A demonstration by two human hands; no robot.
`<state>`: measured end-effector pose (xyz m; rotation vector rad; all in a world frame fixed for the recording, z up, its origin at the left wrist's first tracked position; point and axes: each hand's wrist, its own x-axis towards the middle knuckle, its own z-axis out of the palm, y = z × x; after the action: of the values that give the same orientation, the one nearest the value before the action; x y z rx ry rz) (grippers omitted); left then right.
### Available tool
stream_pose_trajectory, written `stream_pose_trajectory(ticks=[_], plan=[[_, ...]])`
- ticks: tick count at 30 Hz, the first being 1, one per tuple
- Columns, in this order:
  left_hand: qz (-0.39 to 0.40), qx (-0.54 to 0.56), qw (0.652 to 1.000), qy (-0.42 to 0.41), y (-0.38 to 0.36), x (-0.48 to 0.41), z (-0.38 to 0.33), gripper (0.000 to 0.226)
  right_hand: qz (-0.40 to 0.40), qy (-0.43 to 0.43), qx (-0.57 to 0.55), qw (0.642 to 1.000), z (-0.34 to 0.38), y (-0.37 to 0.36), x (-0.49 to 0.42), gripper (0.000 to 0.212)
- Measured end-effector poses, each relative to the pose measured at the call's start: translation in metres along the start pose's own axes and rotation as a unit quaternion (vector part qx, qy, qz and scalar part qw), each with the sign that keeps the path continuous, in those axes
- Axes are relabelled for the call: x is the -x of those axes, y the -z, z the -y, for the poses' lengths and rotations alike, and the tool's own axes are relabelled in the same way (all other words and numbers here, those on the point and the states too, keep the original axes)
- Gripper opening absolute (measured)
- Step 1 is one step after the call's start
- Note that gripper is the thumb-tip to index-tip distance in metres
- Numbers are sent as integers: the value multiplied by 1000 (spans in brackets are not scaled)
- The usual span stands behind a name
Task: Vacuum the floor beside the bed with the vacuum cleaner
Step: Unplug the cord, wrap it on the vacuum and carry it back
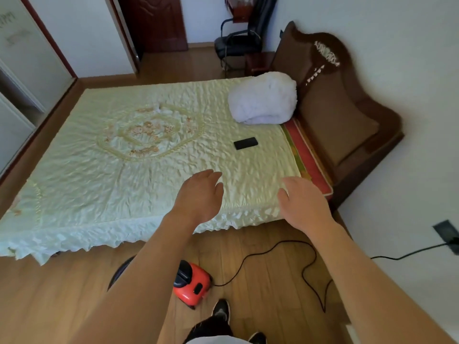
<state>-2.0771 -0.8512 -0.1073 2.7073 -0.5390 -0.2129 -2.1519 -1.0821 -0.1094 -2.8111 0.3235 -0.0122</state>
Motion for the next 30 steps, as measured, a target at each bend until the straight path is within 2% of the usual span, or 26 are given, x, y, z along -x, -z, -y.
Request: stream_pose_trajectory(ticks=[15,19,23,30], plan=[[75,-24,980,-185,-30,-146,-58,46,-66,-213,21,975,-63,17,-29,44],[103,-33,968,-228,-41,-172,-79,47,-62,-269,5,961,-76,21,-24,33],[128,-40,954,-268,-57,-189,-109,47,-54,-317,9,947,-100,22,-14,46],[166,-59,929,-326,-92,-211,-177,48,-57,-384,0,922,-152,26,4,47]])
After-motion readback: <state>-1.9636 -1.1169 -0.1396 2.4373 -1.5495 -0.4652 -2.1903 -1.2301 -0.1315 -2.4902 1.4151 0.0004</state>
